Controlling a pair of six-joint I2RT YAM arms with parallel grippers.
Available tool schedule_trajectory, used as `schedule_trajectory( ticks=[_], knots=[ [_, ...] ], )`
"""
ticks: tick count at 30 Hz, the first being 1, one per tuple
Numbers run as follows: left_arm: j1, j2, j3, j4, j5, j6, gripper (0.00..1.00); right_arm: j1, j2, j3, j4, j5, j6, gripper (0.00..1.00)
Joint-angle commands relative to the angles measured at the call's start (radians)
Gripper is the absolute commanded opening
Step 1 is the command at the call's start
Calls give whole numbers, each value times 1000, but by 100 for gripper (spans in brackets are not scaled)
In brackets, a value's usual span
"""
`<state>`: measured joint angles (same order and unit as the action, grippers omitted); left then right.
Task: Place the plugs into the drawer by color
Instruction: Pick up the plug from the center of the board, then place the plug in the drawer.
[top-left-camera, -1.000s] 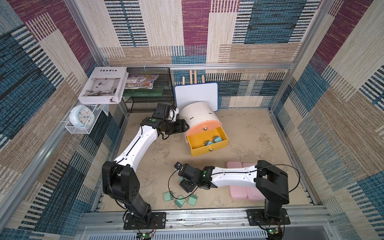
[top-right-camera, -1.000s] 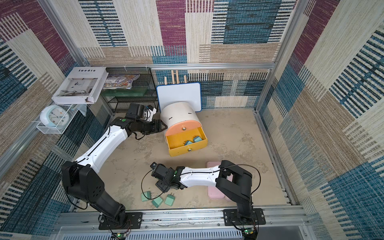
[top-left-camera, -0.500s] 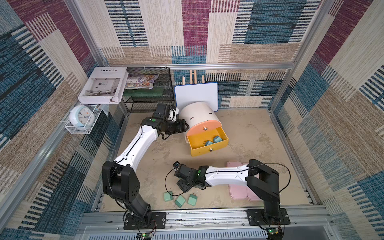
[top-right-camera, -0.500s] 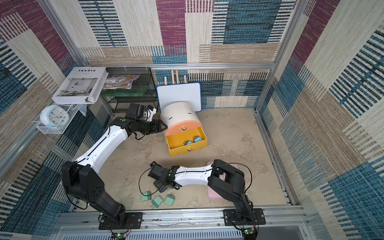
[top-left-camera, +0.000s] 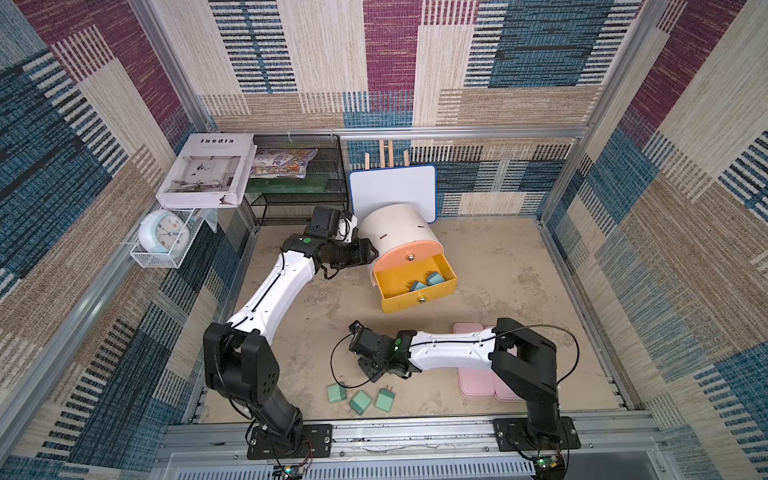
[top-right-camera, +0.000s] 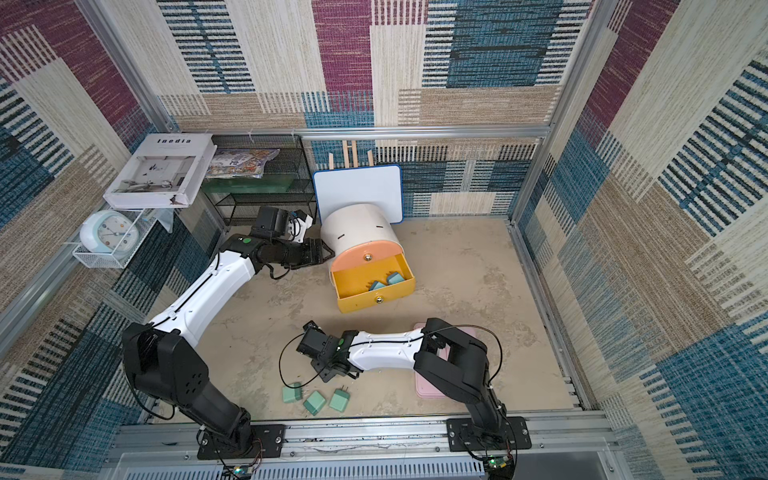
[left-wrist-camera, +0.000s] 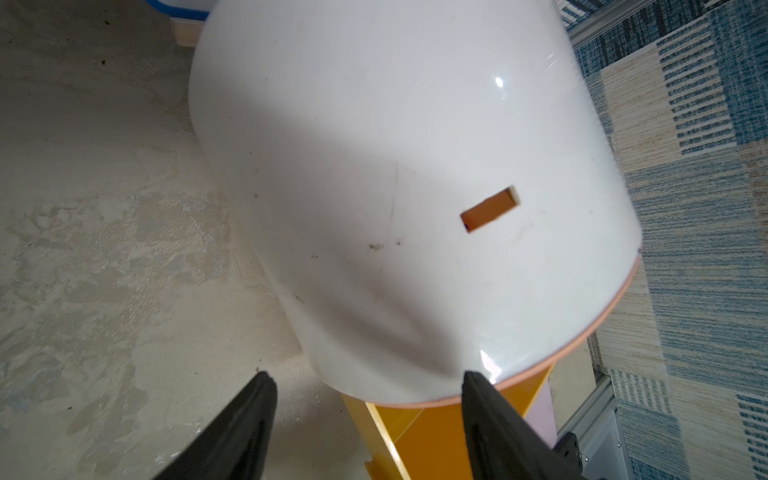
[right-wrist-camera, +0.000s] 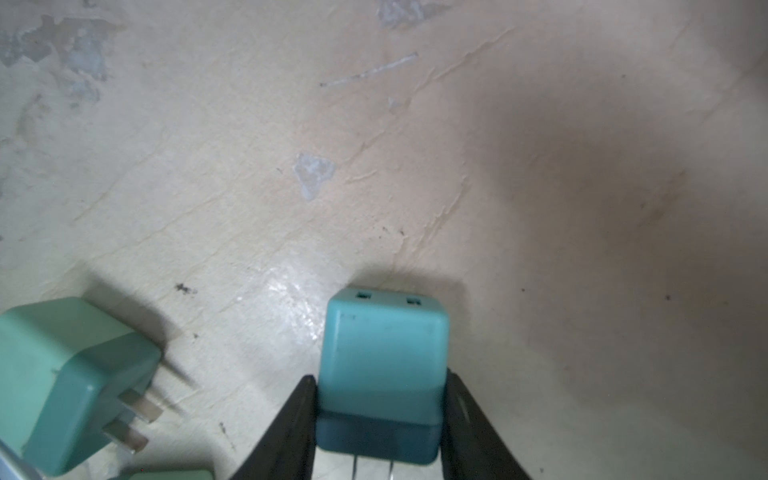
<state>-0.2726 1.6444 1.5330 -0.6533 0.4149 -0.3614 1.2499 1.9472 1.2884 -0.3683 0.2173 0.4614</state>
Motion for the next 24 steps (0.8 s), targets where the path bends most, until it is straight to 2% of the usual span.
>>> schedule_trajectory(
  ticks=[1, 3, 8, 13, 17, 24],
  knots=[
    [0, -12, -2, -6, 2, 4, 74, 1, -68, 6, -24, 27, 14, 36],
    [0, -8, 0, -3, 1, 3, 75, 1, -123, 16, -37, 32, 10, 36],
    [0, 2, 11, -4, 6, -1, 74, -11, -239, 86, -125, 140, 17, 36],
    [1, 3, 17, -4, 5, 0, 74, -118, -349, 134, -199, 194, -40, 37],
    [1, 6, 19, -4, 7, -1, 75, -226, -396, 135, -189, 156, -85, 38],
    [1, 13, 30, -5, 6, -4, 75, -336, -325, 201, -207, 56, -113, 38]
  ],
)
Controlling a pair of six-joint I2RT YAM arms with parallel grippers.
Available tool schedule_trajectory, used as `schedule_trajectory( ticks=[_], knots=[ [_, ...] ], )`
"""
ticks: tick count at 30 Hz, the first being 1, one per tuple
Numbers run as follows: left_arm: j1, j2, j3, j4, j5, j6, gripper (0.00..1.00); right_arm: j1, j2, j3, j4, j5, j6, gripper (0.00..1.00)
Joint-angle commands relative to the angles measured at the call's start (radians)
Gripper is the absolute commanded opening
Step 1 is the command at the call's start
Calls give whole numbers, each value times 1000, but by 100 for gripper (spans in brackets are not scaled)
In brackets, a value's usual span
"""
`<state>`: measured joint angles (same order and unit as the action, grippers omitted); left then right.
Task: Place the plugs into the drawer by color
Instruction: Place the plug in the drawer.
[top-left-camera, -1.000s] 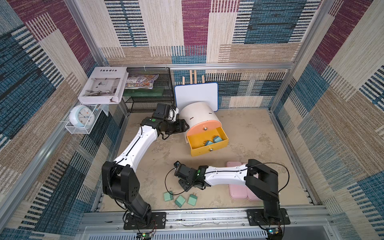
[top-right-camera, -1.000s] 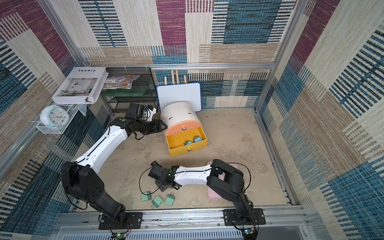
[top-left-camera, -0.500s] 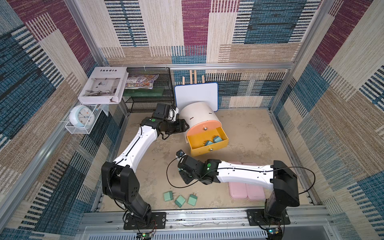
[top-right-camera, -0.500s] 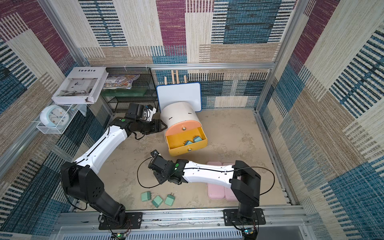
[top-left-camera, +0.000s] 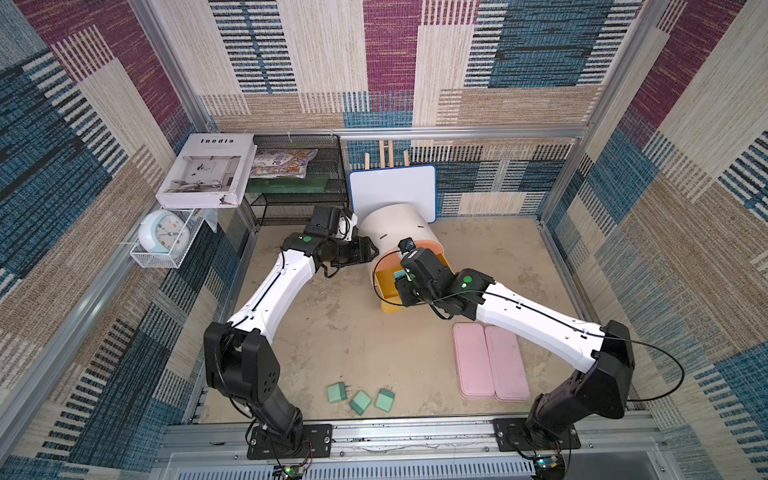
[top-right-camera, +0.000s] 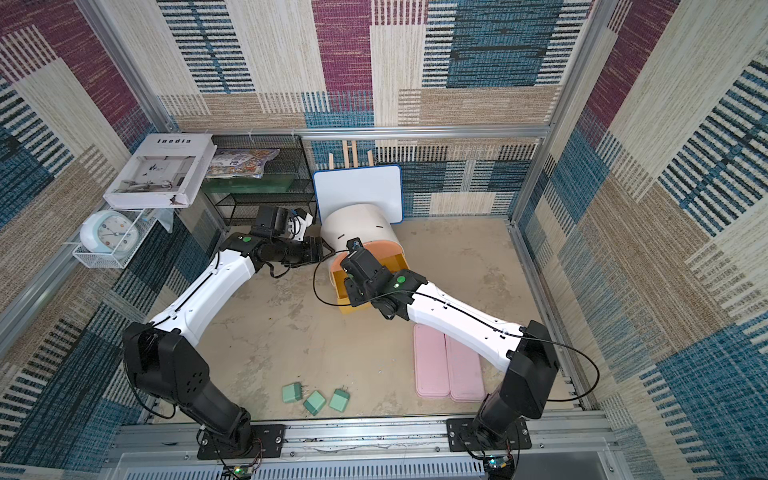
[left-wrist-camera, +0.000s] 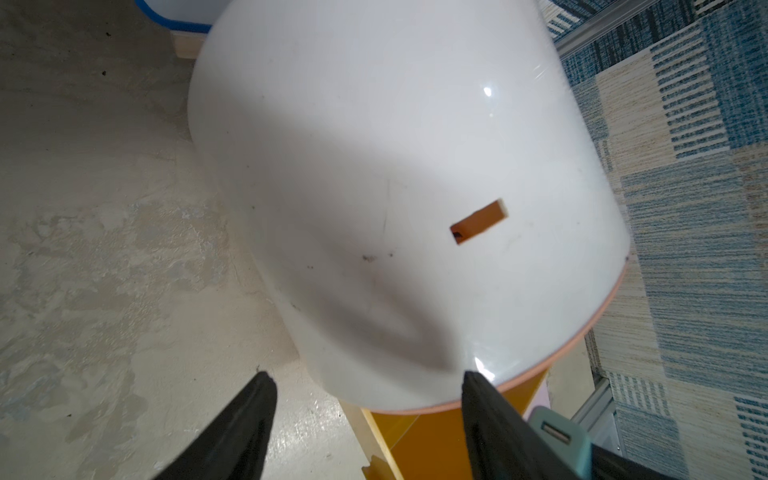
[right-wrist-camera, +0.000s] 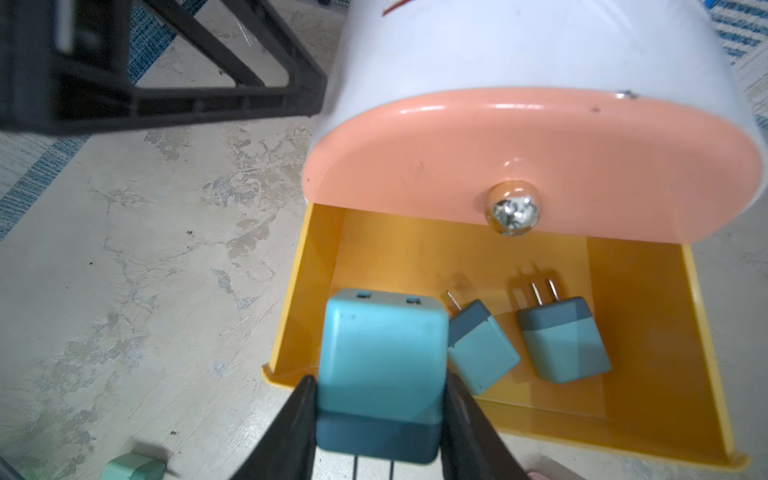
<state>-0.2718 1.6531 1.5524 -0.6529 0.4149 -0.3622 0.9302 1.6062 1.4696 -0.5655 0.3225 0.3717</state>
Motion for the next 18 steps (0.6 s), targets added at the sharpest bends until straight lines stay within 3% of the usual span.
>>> schedule_trajectory(
  ticks=[1, 18],
  knots=[
    [0, 4, 10, -5, 7, -3, 74, -23, 26, 28, -8, -56, -25, 38],
    [0, -1, 0, -10, -4, 8, 75, -57, 155, 87, 38, -162, -37, 42]
  ],
)
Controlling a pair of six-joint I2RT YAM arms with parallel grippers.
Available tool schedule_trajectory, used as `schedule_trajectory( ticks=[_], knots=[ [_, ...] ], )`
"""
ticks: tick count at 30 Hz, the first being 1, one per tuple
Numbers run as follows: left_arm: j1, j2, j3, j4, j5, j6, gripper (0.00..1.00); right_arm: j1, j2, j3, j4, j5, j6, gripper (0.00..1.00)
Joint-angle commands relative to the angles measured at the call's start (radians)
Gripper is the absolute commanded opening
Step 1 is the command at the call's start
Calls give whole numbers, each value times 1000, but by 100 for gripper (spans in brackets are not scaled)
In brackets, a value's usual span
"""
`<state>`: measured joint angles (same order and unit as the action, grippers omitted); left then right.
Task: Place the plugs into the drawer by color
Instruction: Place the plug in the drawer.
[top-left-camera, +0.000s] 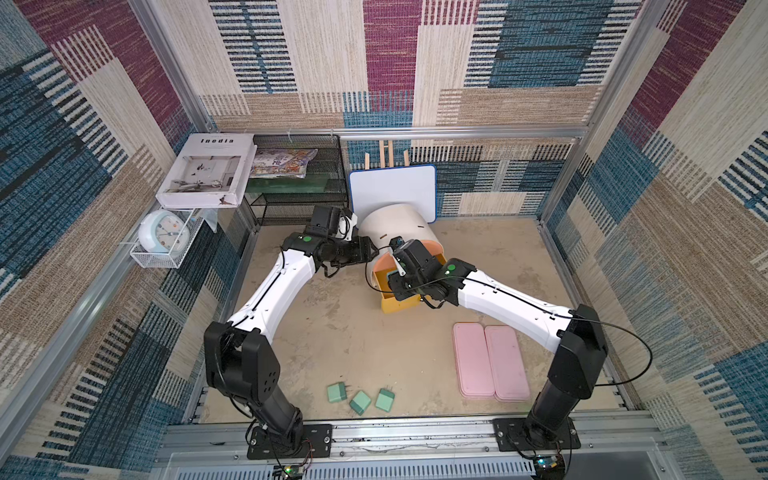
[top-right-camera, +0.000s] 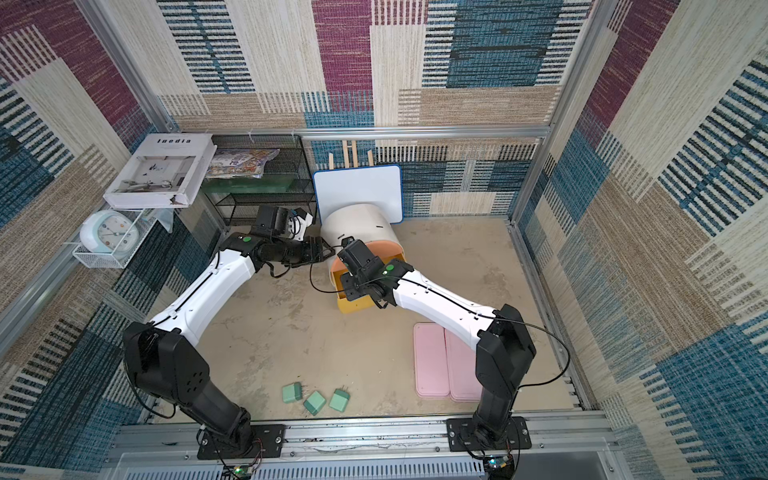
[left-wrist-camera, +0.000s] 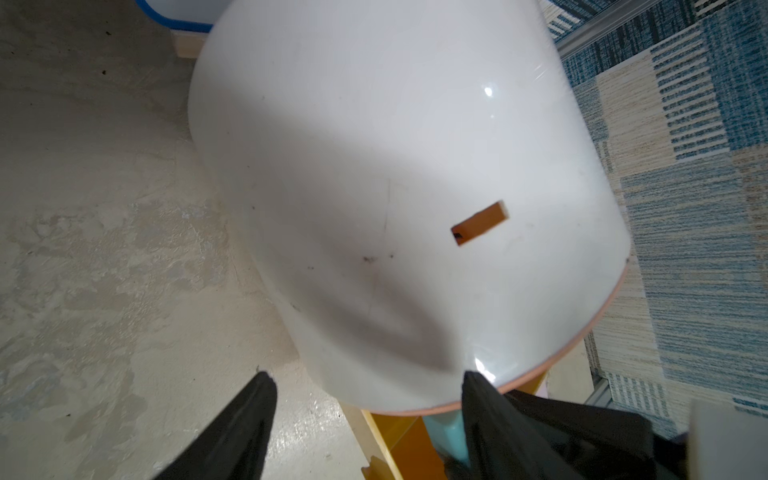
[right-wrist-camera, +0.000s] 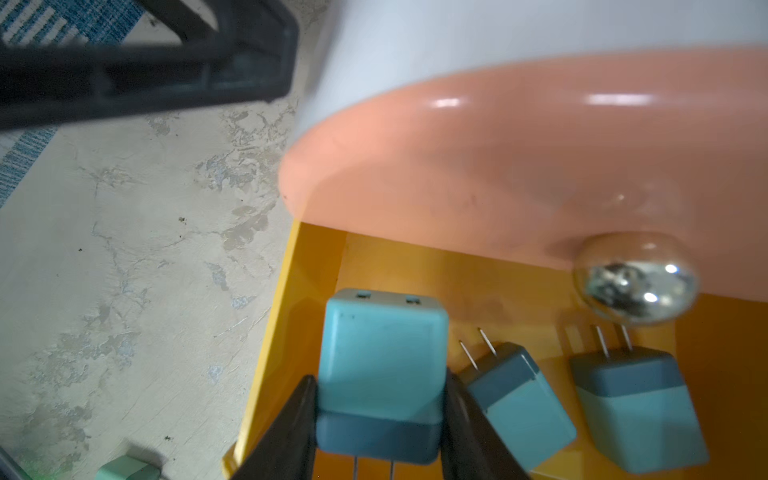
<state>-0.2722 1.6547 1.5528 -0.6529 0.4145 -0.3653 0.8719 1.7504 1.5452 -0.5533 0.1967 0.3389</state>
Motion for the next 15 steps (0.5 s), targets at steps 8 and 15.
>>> schedule_trajectory(
  ticks=[8, 15],
  knots=[
    [1, -7, -2, -13, -10, 16, 75, -5, 21, 15, 26, -102, -17, 50],
    [1, -1, 0, -10, -13, 12, 75, -8, -9, -19, 45, -153, -31, 60]
  ],
)
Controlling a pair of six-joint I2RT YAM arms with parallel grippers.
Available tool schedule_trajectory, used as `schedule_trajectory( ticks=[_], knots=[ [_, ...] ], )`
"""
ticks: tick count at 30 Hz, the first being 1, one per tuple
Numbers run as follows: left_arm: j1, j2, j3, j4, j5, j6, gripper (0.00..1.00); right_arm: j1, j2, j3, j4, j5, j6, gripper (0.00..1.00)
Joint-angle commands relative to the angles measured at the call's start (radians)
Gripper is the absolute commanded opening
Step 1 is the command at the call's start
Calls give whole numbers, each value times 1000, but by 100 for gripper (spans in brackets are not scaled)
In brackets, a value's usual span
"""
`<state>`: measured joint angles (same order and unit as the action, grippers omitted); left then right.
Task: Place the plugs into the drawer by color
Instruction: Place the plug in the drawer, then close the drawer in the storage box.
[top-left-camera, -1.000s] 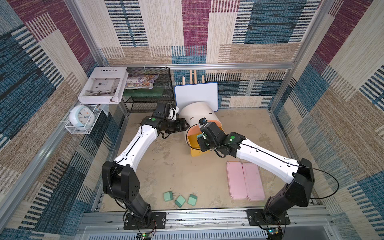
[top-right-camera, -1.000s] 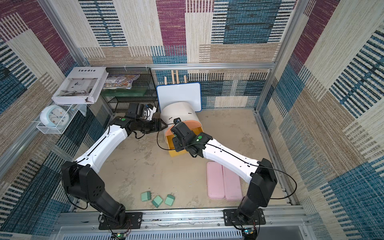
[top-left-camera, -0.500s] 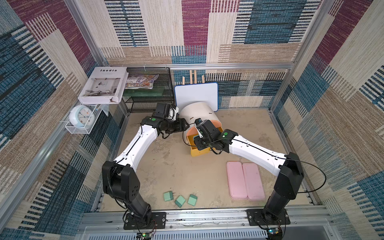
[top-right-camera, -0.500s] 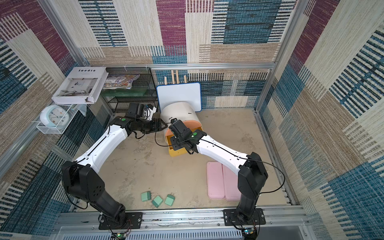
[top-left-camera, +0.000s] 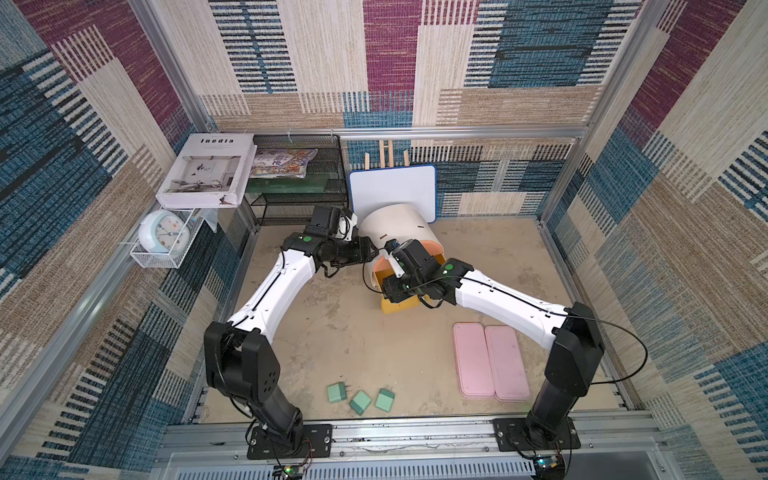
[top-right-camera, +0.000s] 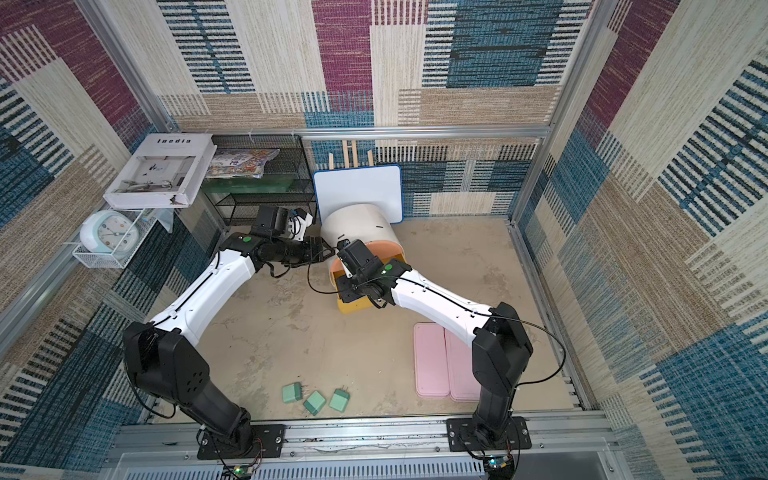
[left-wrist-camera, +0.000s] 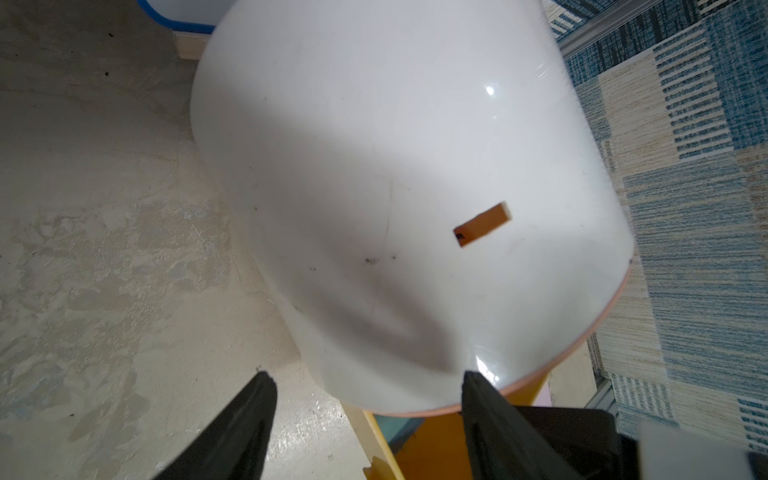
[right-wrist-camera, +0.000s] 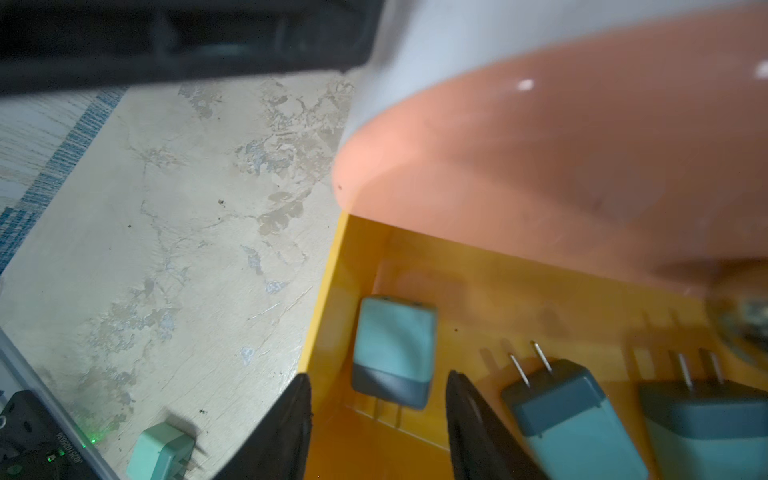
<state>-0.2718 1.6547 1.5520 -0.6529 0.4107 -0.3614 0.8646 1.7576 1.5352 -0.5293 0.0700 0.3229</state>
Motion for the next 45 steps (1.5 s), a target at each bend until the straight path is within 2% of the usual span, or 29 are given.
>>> schedule_trajectory(
  ticks=[1, 5, 7, 13, 19, 24, 31, 38, 45],
  knots=[
    [0, -2, 3, -12, -13, 10, 75, -1, -26, -16, 23, -28, -22, 62],
    [0, 1, 43, -27, -32, 12, 75, -1, -87, -16, 0, -20, -69, 65],
    [0, 8, 78, -30, -47, 12, 75, -1, -162, -68, 34, 13, -85, 65],
    [1, 102, 265, -81, -93, 46, 75, 2, -444, -461, 315, 158, -135, 66],
    [1, 272, 528, -147, -87, 86, 75, 7, -582, -747, 509, 251, -137, 68],
    [1, 397, 712, -158, -105, 151, 75, 7, -592, -890, 670, 269, -137, 68],
    [3, 554, 933, -144, -75, 277, 76, 10, -560, -971, 822, 248, -143, 65],
    [3, 649, 1029, -122, -39, 285, 80, 13, -526, -1000, 891, 248, -134, 64],
    [6, 682, 1030, -102, 3, 273, 82, 15, -495, -1009, 947, 275, -134, 65]
  ],
)
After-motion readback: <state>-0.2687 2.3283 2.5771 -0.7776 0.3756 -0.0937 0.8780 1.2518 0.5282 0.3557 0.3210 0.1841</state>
